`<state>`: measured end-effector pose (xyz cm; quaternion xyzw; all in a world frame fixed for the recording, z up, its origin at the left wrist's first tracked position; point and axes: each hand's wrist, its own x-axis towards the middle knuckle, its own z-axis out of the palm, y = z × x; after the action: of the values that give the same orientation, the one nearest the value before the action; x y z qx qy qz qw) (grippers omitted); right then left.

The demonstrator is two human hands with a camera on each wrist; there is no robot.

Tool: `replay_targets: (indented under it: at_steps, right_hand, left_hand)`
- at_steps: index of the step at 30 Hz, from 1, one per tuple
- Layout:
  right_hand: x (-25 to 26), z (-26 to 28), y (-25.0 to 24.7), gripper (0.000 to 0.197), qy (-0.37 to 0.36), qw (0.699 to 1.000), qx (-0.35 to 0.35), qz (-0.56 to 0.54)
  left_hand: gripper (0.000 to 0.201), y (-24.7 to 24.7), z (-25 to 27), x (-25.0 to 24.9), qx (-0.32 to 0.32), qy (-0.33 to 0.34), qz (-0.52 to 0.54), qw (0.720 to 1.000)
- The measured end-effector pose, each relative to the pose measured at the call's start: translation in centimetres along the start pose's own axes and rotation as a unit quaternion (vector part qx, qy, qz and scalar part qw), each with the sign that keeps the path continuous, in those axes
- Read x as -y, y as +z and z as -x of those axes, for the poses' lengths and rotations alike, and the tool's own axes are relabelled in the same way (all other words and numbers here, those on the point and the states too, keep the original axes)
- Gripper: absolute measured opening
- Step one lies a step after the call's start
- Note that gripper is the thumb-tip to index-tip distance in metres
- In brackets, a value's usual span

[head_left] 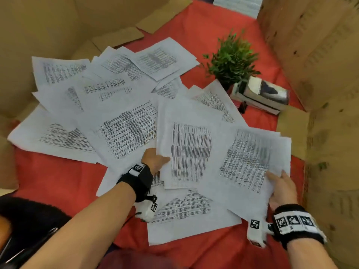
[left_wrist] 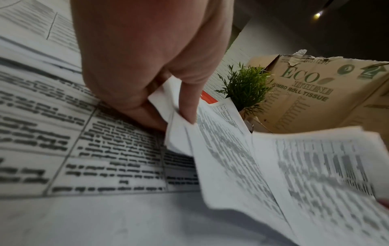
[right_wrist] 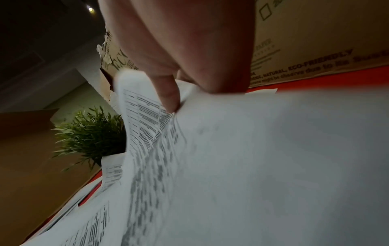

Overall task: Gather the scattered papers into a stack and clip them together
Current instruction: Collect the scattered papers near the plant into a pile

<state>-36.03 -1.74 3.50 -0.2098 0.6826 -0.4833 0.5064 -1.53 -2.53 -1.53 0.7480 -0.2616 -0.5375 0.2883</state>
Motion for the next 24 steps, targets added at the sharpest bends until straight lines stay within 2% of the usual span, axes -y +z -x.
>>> replay_targets:
  at_steps: [4, 6, 8, 9, 10, 12, 13, 14, 15, 16, 17, 18, 19, 20, 22, 23, 24]
  right_hand:
    - [3.7, 0.1, 0.0, 0.022, -0.080, 0.997, -0.021, -0.010]
    - [6.5, 0.5, -0.5, 0.014, -0.123, 0.989, 0.032, 0.081]
    - [8.8, 0.8, -0.3, 0.010, -0.163, 0.952, 0.127, 0.226]
    - [9.6, 0.7, 0.3, 0.007, -0.193, 0.913, 0.172, 0.315]
    - [10.0, 0.4, 1.3, 0.005, -0.239, 0.855, 0.210, 0.410]
    - [9.4, 0.2, 4.1, 0.011, -0.337, 0.711, 0.282, 0.549]
    - [8.5, 0.0, 5.7, 0.012, -0.373, 0.645, 0.308, 0.591]
    - [7.4, -0.3, 7.2, 0.014, -0.398, 0.588, 0.319, 0.628]
    - [6.2, -0.4, 8.6, 0.015, -0.414, 0.543, 0.318, 0.658]
    - [5.1, -0.7, 9.7, 0.016, -0.424, 0.513, 0.307, 0.680]
    - [4.2, -0.9, 10.6, 0.017, -0.431, 0.498, 0.295, 0.693]
    - [3.4, -1.1, 11.2, 0.019, -0.436, 0.495, 0.283, 0.696]
    - [2.8, -1.5, 11.6, 0.020, -0.439, 0.497, 0.275, 0.696]
    - [2.3, -1.7, 11.8, 0.020, -0.440, 0.500, 0.270, 0.695]
    - [1.5, -2.1, 11.8, 0.020, -0.433, 0.503, 0.277, 0.695]
    - [1.3, -2.2, 11.8, 0.020, -0.430, 0.502, 0.286, 0.694]
    - [1.3, -2.3, 11.6, 0.020, -0.433, 0.499, 0.291, 0.692]
  left_hand:
    - [0.045, -0.7, 0.0, -0.1, 0.012, 0.024, -0.037, 0.999]
    - [0.049, -1.4, -0.1, -0.6, 0.017, 0.059, -0.109, 0.992]
    - [0.061, -2.0, -0.4, -1.3, 0.041, 0.086, -0.168, 0.981]
    - [0.072, -2.2, -0.8, -1.6, 0.049, 0.089, -0.194, 0.976]
    - [0.079, -2.3, -1.2, -2.0, 0.052, 0.094, -0.217, 0.970]
    - [0.077, -2.1, -1.7, -2.8, 0.037, 0.119, -0.264, 0.956]
    - [0.077, -1.9, -1.8, -3.3, 0.005, 0.136, -0.299, 0.944]
    - [0.080, -1.8, -1.7, -3.7, -0.054, 0.154, -0.340, 0.926]
    - [0.082, -1.8, -1.6, -3.9, -0.130, 0.172, -0.375, 0.901]
    - [0.083, -1.7, -1.5, -3.9, -0.197, 0.195, -0.406, 0.871]
    - [0.081, -1.5, -1.4, -3.7, -0.234, 0.220, -0.434, 0.842]
    - [0.078, -1.1, -1.1, -3.4, -0.236, 0.239, -0.456, 0.824]
    - [0.077, -0.6, -0.9, -2.9, -0.204, 0.237, -0.478, 0.821]
    - [0.078, -0.1, -0.8, -2.4, -0.159, 0.218, -0.493, 0.827]
    - [0.084, 0.8, -0.7, -1.5, -0.068, 0.138, -0.484, 0.861]
    - [0.080, 1.0, -0.8, -1.2, -0.030, 0.111, -0.460, 0.880]
    - [0.068, 1.1, -0.8, -1.0, 0.004, 0.111, -0.438, 0.892]
